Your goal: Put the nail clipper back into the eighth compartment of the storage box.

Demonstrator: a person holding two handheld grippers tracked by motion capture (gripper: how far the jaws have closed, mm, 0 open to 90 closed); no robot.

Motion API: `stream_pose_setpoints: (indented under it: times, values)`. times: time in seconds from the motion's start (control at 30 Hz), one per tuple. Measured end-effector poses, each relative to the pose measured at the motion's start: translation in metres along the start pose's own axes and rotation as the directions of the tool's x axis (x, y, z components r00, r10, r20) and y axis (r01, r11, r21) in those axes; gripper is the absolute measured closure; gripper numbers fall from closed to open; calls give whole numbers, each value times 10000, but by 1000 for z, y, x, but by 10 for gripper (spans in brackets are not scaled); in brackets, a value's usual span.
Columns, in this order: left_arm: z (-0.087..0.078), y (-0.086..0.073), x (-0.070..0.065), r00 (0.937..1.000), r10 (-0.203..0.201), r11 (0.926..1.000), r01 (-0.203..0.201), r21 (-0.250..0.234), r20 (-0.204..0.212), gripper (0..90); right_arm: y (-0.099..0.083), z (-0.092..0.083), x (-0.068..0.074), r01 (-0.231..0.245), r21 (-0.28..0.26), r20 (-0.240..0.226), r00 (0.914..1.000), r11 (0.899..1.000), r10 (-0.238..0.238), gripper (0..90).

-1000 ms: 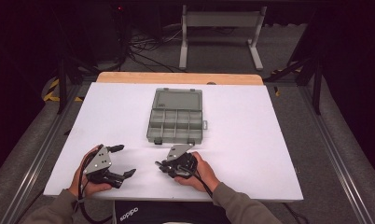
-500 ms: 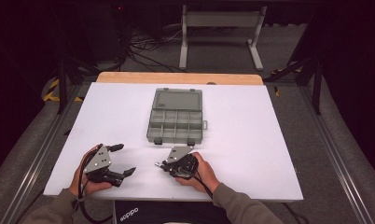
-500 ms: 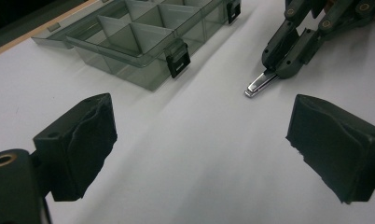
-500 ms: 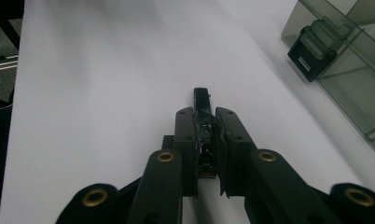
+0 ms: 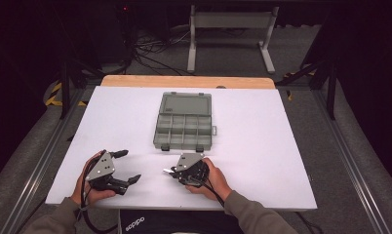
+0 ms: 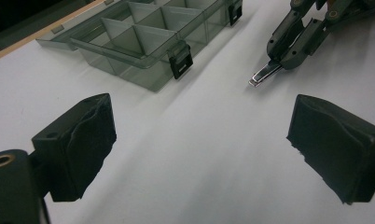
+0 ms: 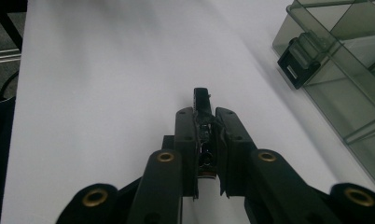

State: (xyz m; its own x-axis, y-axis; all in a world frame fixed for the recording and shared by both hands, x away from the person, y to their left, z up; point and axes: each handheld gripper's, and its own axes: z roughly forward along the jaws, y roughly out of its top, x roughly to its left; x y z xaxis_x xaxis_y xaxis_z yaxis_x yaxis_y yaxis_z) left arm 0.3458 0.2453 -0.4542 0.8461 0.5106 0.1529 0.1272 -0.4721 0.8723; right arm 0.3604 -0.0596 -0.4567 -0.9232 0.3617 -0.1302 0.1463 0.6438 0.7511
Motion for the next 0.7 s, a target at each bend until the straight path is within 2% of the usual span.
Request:
stream_pose_setpoints:
  times: [0.4,0.7]
  values:
    - [0,-1,1,10000,-68,10000,68,-40,-19,81,1,-8,-2,39,-123,159,9999,9999,-37,805]
    - [-1,-1,3,9998,-165,9998,165,-119,-54,81,4,-17,-5,-29,-412,415,9991,9991,46,805]
